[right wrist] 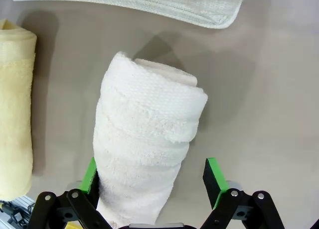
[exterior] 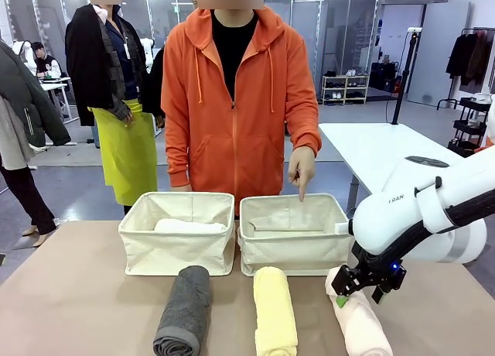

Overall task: Divide the towels into two baskets.
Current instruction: Pick up one hotel-folded towel from the bottom of the table and place it in the Fabric basket indicated by the person.

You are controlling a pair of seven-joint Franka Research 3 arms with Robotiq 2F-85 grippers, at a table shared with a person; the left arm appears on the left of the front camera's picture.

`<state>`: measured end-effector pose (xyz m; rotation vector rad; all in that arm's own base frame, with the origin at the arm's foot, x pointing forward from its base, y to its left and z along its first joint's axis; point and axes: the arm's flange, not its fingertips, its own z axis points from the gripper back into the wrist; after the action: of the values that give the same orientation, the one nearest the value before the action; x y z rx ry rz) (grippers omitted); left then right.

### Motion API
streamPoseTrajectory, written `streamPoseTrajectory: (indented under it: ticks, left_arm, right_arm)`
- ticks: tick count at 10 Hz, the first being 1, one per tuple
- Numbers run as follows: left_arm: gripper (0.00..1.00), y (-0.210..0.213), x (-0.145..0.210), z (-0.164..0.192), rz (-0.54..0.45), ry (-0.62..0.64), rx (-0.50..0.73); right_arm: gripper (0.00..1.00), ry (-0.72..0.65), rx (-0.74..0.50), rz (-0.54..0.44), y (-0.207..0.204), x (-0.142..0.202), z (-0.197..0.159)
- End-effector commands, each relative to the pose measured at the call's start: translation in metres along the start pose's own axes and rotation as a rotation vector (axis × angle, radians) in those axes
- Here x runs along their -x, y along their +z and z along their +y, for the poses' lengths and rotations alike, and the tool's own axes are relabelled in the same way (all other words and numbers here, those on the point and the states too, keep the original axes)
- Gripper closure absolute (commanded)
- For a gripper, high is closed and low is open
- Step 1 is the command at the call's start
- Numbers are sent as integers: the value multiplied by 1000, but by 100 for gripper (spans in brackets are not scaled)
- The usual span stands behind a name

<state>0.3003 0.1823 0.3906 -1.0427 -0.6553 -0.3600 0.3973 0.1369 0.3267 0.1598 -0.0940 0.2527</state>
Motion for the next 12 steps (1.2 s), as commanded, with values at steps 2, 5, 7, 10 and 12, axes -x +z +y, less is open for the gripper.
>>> streamPoseTrajectory:
  ticks: [2,5,7,10,12]
  left_arm:
    - [0,4,1,-3,3,-2,12]
    - [0,4,1,-3,3,-2,12]
    - [0,4,1,-3,3,-2,12]
    - [0,4,1,-3,3,-2,12]
    - [0,4,1,-3,3,-2,12]
  right_arm:
    - [14,-4,29,7,-22,63,-1]
    - [44,-3,29,17,-24,64,-3]
    - [64,1,33,22,-25,64,-3]
    - [93,7,53,16,-17,62,-1]
    - [97,63,48,-72,42,50,10]
